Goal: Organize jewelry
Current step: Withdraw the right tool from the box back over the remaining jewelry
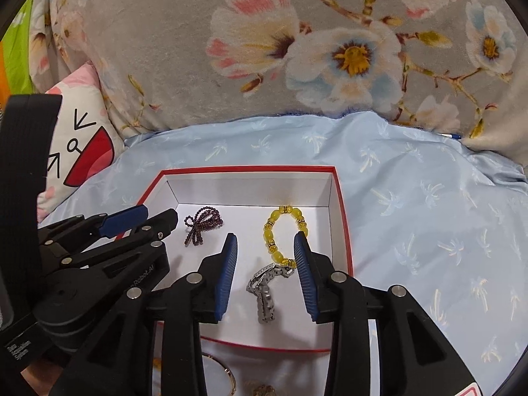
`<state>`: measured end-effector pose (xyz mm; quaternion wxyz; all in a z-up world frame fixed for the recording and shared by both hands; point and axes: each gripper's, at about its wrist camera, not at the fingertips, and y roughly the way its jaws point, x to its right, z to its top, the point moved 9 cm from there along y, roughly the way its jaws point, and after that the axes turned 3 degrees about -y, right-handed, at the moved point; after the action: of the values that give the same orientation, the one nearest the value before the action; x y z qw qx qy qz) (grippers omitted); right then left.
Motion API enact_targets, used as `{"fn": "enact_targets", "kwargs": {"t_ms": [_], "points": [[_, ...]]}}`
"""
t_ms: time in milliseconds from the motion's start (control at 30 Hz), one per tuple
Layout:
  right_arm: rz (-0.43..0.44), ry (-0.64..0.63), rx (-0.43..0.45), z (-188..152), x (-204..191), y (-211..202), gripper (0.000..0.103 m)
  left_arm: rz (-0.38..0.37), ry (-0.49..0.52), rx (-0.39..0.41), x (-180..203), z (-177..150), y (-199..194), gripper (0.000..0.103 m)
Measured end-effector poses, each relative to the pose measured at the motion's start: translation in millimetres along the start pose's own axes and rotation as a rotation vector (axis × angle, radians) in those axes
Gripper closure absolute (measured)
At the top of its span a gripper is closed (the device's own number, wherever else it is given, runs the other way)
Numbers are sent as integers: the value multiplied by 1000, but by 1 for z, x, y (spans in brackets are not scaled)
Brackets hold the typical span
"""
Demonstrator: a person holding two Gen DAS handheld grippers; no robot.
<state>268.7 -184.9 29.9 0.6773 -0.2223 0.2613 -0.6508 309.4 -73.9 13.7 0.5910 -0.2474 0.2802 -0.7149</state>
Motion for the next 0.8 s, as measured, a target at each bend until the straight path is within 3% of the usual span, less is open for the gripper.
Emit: {"fn": "enact_targets", "kwargs": {"t_ms": [133, 700, 800], "points": [[5, 8, 12, -4, -1, -12, 60, -1, -2, 5, -2, -4, -9, 71], [16, 26, 8, -54, -10, -65, 59, -8, -19, 11, -14, -43, -62, 67], [9, 26, 0, -68, -8, -77, 59, -1, -21, 11, -21, -55, -73, 60]]}}
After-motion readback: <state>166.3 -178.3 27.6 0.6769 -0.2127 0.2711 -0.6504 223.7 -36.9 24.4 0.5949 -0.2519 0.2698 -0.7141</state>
